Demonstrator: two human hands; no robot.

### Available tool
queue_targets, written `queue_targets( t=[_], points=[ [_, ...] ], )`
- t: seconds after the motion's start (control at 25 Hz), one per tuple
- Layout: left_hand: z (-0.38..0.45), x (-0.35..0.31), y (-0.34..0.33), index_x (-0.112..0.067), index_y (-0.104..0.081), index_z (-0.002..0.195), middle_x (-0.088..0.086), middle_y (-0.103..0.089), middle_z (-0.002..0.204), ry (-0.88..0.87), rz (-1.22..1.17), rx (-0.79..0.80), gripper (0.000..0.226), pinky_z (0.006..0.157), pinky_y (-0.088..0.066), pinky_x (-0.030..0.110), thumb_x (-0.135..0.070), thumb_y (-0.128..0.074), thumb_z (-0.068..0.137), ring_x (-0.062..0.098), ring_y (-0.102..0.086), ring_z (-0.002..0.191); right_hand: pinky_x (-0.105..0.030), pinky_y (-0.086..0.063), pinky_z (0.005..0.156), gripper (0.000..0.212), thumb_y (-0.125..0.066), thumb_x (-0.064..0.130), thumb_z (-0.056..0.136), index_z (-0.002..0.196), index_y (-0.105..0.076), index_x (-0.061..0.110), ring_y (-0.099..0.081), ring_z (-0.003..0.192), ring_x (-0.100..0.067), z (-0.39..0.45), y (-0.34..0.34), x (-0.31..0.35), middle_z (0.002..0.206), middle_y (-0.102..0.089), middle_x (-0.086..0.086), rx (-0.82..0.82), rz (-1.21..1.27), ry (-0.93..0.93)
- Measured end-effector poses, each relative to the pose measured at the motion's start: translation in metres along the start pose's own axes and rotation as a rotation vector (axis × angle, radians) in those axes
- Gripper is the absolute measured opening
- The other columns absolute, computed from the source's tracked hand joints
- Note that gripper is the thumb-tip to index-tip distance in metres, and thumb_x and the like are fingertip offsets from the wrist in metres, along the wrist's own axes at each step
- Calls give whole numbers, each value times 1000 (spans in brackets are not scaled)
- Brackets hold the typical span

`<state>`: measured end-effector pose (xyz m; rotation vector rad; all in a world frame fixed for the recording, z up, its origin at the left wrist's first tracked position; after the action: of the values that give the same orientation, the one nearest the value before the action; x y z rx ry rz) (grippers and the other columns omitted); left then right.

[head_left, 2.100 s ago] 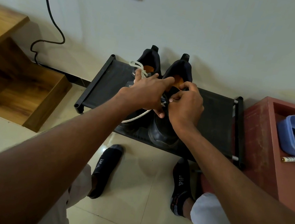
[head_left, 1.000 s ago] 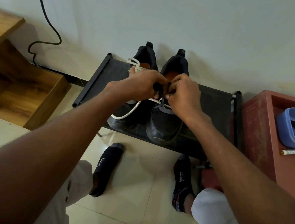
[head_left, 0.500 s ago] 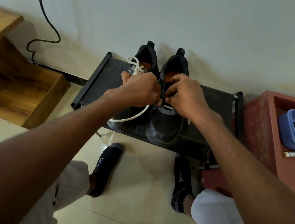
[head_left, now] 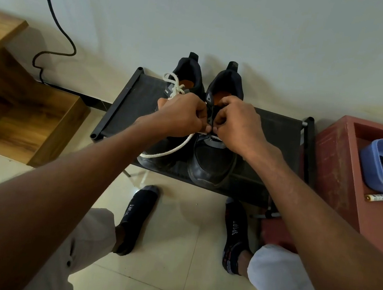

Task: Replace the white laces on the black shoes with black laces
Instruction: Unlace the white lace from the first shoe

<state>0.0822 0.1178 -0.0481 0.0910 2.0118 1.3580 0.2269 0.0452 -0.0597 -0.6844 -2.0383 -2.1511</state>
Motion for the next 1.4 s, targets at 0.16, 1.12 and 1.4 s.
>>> queue_targets(
  t=[0.16,1.12,1.4],
  points=[
    [1,-2,0,-20,-72,87,-7,-69,85,5,-5,0,14,91,-23,43,-32,-79,88,16,-60,101,-36,-54,83,17,-83,14,83,97,-75,18,-64,110,-24,3,-5,-1,124,-67,-1,3,-18,-23],
    [-6,-3,-3,-27,-45,122,-4,-68,87,-194,153,-55,51,84,-21,45,-13,-73,82,25,-62,91,-41,-51,102,15,-79,18,89,104,-78,18,-55,127,-26,1,12,-3,151,-54,5,179,-122,128],
    [-2,3,8,-29,-55,129,-1,-65,91,-290,11,70,55,77,-56,44,-12,-82,84,16,-65,83,-26,-41,89,12,-76,20,92,104,-79,19,-60,117,-19,2,6,-6,142,-61,4,84,-58,106]
  ],
)
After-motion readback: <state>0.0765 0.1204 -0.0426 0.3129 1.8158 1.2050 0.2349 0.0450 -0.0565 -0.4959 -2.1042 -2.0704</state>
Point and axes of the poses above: each hand's wrist, its own z-axis towards the middle knuckle, its own y-axis out of the back of the hand, x = y × z, the point moved 1 cm from there along z, towards the middle knuckle
